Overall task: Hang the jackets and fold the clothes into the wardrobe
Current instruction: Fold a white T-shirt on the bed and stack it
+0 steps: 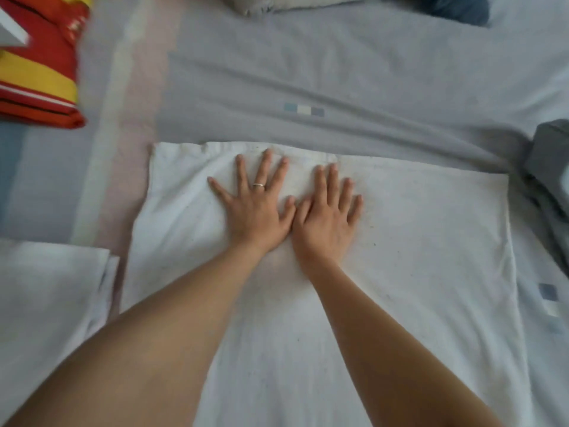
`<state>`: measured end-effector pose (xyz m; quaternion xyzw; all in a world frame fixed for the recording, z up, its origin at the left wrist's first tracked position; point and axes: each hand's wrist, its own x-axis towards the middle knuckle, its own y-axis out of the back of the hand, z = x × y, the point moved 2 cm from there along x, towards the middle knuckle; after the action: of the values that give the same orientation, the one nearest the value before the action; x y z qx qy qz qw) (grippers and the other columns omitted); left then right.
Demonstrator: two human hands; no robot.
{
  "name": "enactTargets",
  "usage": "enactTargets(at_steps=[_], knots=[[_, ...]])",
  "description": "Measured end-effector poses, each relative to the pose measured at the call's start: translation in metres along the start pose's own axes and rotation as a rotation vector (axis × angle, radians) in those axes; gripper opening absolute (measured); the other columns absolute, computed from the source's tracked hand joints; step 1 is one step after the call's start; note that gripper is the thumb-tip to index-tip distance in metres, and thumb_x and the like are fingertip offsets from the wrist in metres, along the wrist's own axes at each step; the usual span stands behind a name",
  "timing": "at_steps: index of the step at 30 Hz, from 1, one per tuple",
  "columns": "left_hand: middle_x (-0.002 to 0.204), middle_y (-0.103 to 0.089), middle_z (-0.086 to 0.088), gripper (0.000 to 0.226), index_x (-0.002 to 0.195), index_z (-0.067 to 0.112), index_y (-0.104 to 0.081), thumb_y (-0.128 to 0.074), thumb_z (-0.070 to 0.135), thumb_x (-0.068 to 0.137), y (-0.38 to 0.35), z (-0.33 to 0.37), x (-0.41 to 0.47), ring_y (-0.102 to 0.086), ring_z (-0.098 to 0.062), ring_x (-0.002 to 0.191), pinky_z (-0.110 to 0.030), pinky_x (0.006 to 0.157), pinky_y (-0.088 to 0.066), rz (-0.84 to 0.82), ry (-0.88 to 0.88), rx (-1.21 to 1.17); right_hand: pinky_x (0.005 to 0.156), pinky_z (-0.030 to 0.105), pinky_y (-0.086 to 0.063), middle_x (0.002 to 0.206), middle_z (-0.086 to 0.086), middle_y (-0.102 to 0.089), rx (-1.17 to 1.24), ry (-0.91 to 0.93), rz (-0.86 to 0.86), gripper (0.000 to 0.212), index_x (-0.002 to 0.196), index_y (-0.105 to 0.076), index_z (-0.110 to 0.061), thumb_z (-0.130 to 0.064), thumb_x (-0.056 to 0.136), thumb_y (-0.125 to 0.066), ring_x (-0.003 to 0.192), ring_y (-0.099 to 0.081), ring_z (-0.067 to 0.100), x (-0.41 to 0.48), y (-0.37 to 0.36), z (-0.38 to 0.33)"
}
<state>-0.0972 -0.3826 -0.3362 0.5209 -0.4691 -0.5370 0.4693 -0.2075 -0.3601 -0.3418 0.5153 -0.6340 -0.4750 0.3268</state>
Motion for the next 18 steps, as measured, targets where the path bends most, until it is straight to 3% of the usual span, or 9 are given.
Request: enactTargets(at_steps=[3, 6, 8, 10, 11, 12, 15, 18], knots=[[0.158, -0.019, 0.009, 0.066, 0.148, 0.035, -0.024, -0.02, 0.05, 0.084, 0.006, -0.001, -0.004, -0.015, -0.033, 0.145, -0.071, 0.106, -0.006, -0.011, -0.033, -0.092, 0.117, 0.04, 0.004, 0.16, -0.005, -0.014, -0.01, -0.037, 0.011, 0.066, 0.152, -0.021, -0.029, -0.04, 0.087, -0.025, 0.148, -0.011, 0.022, -0.002, 0.0, -0.005], [0.135, -0.055, -0.002, 0.049, 0.127, 0.02, -0.056, -0.043, 0.023, 0.08, 0.023, -0.034, -0.003, -0.051, -0.027, 0.124, -0.05, 0.099, -0.036, 0.274, -0.066, -0.42, 0.117, 0.04, 0.001, 0.159, -0.004, -0.017, -0.051, -0.024, 0.036, 0.066, 0.151, -0.023, -0.027, -0.041, 0.087, -0.027, 0.147, -0.015, 0.024, -0.001, 0.001, -0.005], [0.128, -0.055, -0.009, 0.043, 0.121, 0.015, -0.056, -0.053, 0.013, 0.078, 0.034, -0.078, 0.001, -0.05, -0.03, 0.117, -0.042, 0.093, -0.037, 0.409, 0.186, -0.502, 0.117, 0.04, 0.002, 0.16, -0.004, -0.015, -0.06, -0.031, 0.025, 0.066, 0.152, -0.02, -0.027, -0.041, 0.088, -0.027, 0.147, -0.013, 0.023, 0.001, 0.001, -0.005], [0.134, -0.046, -0.015, 0.044, 0.127, 0.012, -0.049, -0.058, 0.019, 0.084, 0.038, -0.127, 0.008, -0.042, -0.035, 0.121, -0.043, 0.097, -0.032, 0.316, 0.56, -0.457, 0.117, 0.04, 0.002, 0.16, -0.005, -0.013, -0.071, -0.039, 0.017, 0.066, 0.152, -0.018, -0.028, -0.041, 0.088, -0.026, 0.147, -0.012, 0.023, 0.001, 0.002, -0.007], [0.133, -0.047, -0.018, 0.044, 0.127, 0.009, -0.049, -0.059, 0.024, 0.086, 0.038, -0.144, 0.014, -0.043, -0.037, 0.121, -0.044, 0.098, -0.034, 0.222, 0.651, -0.46, 0.117, 0.04, 0.002, 0.16, -0.005, -0.013, -0.081, -0.037, 0.018, 0.066, 0.152, -0.018, -0.028, -0.041, 0.088, -0.026, 0.147, -0.012, 0.023, 0.001, 0.003, -0.007], [0.128, -0.051, -0.02, 0.043, 0.123, 0.007, -0.051, -0.061, 0.028, 0.087, 0.038, -0.162, 0.02, -0.048, -0.038, 0.117, -0.044, 0.097, -0.038, 0.145, 0.661, -0.491, 0.117, 0.041, 0.002, 0.16, -0.004, -0.013, -0.077, -0.038, 0.012, 0.066, 0.152, -0.018, -0.028, -0.042, 0.087, -0.025, 0.147, -0.012, 0.023, 0.001, 0.001, -0.012], [0.109, -0.065, -0.015, 0.026, 0.11, 0.007, -0.059, -0.061, 0.022, 0.089, 0.04, -0.169, 0.034, -0.06, -0.033, 0.101, -0.036, 0.082, -0.046, 0.07, 0.477, -0.678, 0.118, 0.042, 0.0, 0.16, -0.004, -0.015, -0.084, -0.044, 0.024, 0.067, 0.152, -0.02, -0.027, -0.041, 0.086, -0.025, 0.146, -0.013, 0.023, 0.002, 0.002, -0.011], [0.092, -0.064, -0.009, 0.009, 0.096, 0.005, -0.061, -0.057, 0.011, 0.09, 0.05, -0.168, 0.044, -0.059, -0.028, 0.089, -0.029, 0.067, -0.034, 0.167, 0.387, -0.683, 0.117, 0.043, -0.001, 0.16, -0.004, -0.016, -0.082, -0.05, 0.025, 0.066, 0.151, -0.021, -0.027, -0.041, 0.086, -0.025, 0.146, -0.014, 0.023, 0.001, 0.002, -0.012]])
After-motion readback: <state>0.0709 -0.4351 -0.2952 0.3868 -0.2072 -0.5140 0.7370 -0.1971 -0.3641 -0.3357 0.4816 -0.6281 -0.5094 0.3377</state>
